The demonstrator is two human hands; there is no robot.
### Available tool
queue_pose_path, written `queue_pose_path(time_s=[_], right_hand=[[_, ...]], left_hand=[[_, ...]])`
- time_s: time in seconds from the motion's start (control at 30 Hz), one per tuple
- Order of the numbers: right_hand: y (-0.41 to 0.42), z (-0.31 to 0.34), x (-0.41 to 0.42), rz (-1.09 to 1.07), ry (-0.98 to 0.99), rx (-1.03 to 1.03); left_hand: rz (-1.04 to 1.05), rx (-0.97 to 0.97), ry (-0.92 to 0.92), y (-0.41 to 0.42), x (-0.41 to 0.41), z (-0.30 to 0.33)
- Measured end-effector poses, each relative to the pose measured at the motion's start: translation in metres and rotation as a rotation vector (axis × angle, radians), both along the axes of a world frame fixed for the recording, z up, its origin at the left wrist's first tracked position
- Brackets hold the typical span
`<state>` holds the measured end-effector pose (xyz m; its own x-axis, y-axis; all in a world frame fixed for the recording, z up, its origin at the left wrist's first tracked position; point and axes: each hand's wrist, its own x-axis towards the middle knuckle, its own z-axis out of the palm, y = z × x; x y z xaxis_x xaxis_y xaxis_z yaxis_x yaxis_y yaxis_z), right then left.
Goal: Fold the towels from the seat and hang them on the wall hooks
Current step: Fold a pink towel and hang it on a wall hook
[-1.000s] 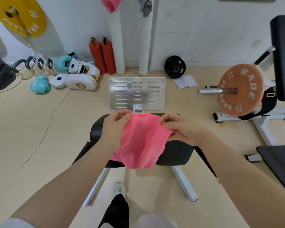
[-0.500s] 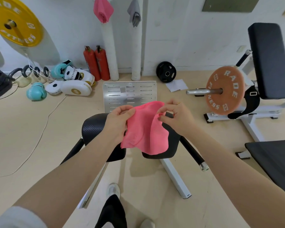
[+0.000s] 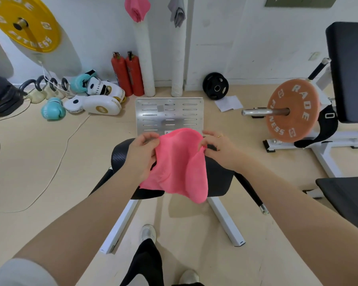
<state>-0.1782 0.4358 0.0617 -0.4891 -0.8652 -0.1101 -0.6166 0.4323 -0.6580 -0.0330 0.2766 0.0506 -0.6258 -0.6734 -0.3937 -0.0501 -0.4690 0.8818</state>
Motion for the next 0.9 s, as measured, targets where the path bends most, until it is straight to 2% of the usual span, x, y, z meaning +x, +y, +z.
queue_pose_path(time_s=[0.1,0.2,0.33,0.57,0.77,0.9], right_hand=[[-0.021,0.000,0.010,0.085,0.087,-0.061],[-0.039,0.008,0.025,0.155,0.057,-0.095],[-0.053,0.012,0.033,0.043,0.000,-0.163],[-0.054,0.004,0.034,-0.128,0.030,-0.122],[-0.052,0.010,0.041,-0.147,0.220,-0.077],[-0.051,0.018,0.049,-0.183,0.356,0.001]], left_hand=[[-0.069,-0.061,-0.002,0.001,-0.001,-0.003],[-0.113,-0.060,0.032,0.003,-0.005,-0.001],[-0.105,0.071,0.105,0.003,-0.012,0.004],[-0.130,0.069,0.112,0.005,-0.006,0.001],[-0.159,0.083,0.133,0.010,-0.003,0.005],[-0.200,-0.011,0.118,0.018,-0.002,0.007]])
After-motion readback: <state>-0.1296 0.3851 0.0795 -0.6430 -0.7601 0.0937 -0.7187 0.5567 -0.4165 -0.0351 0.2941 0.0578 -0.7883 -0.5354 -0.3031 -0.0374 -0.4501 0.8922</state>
